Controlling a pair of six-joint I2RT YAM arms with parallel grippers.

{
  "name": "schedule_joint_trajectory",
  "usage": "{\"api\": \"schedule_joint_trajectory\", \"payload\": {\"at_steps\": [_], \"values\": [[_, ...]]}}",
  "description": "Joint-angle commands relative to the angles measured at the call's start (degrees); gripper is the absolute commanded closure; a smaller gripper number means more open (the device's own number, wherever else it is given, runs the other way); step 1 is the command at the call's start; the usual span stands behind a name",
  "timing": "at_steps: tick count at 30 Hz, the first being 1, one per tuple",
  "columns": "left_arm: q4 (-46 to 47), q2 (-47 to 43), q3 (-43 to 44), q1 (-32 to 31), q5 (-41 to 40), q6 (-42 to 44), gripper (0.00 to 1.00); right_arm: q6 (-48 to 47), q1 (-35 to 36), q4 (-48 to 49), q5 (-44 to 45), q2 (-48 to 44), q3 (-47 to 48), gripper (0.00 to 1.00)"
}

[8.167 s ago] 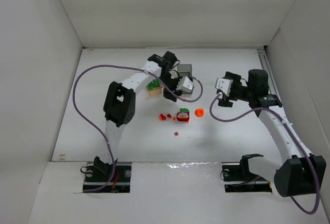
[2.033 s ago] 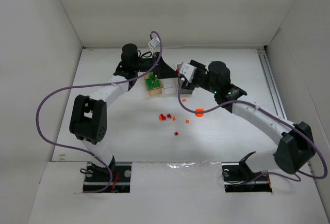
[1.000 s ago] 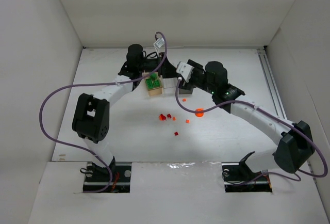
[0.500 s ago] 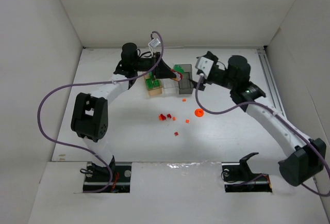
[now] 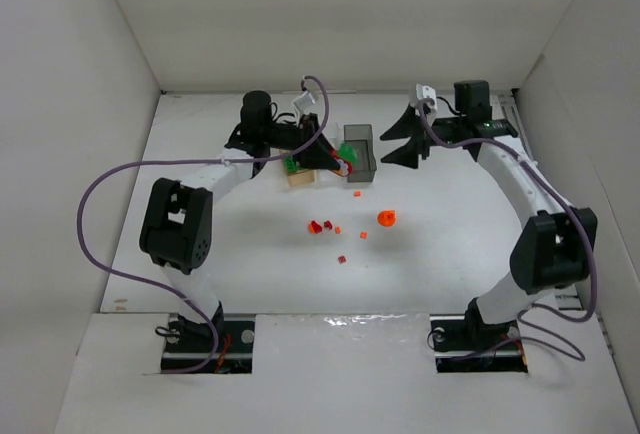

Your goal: Sort the legos into containers by color

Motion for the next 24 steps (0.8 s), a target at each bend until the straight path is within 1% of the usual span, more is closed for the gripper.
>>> {"api": "schedule_joint_trajectory", "payload": {"at_steps": [1, 5, 7, 12, 15, 16, 18, 19, 20, 22, 23, 24], "values": [[2.36, -0.41, -1.01, -1.5, 6.78, 3.38, 1.0, 9.92, 2.77, 4.87, -13.23, 0.57, 0.79, 0.37], [2.36, -0.41, -1.72, -2.55, 3.8, 4.79, 1.0, 12.23, 6.99, 3.58, -14.46, 3.81, 1.75, 0.38], [2.36, -0.94, -2.51, -3.08, 3.0, 5.57, 1.0, 14.43, 7.61, 5.5, -15.24, 4.35, 1.75, 0.38], [2.36, -0.94, -4.7, -3.08, 0.02, 6.99, 1.0, 15.05, 8.14, 4.37, -16.57, 5.41, 3.07, 0.38], [1.23, -0.94, -4.71, -3.08, -1.56, 8.47, 1.0, 16.1, 8.76, 3.75, -15.08, 5.41, 2.55, 0.33], [-14.7, -0.94, -0.71, -3.08, -4.09, 19.53, 1.0, 16.63, 8.76, 3.75, -14.12, 5.41, 2.54, 0.33], [-38.3, 0.55, 6.85, -4.57, -8.58, 42.03, 1.0, 17.16, 8.76, 3.75, -12.61, 5.41, 1.84, 0.33], [-47.55, 1.34, 10.28, -5.62, -10.95, 51.89, 1.0, 17.69, 8.76, 3.75, -12.61, 5.41, 1.23, 0.31], [-54.52, 2.65, 13.71, -6.33, -12.89, 58.42, 1.0, 18.3, 8.76, 4.8, -12.61, 6.02, 1.23, 0.31], [-51.36, 2.66, 13.22, -5.81, -13.44, 54.04, 1.0, 20.84, 9.37, 6.21, -11.91, 6.72, 0.52, 0.3], [-46.12, 1.53, 11.13, -5.2, -13.96, 51.57, 1.0, 20.85, 9.37, 6.74, -11.91, 6.73, 0.52, 0.3], [-43.8, 0.3, 9.8, -5.19, -15.27, 49.2, 1.0, 20.85, 9.37, 6.74, -11.39, 7.25, -0.09, 0.3]]}}
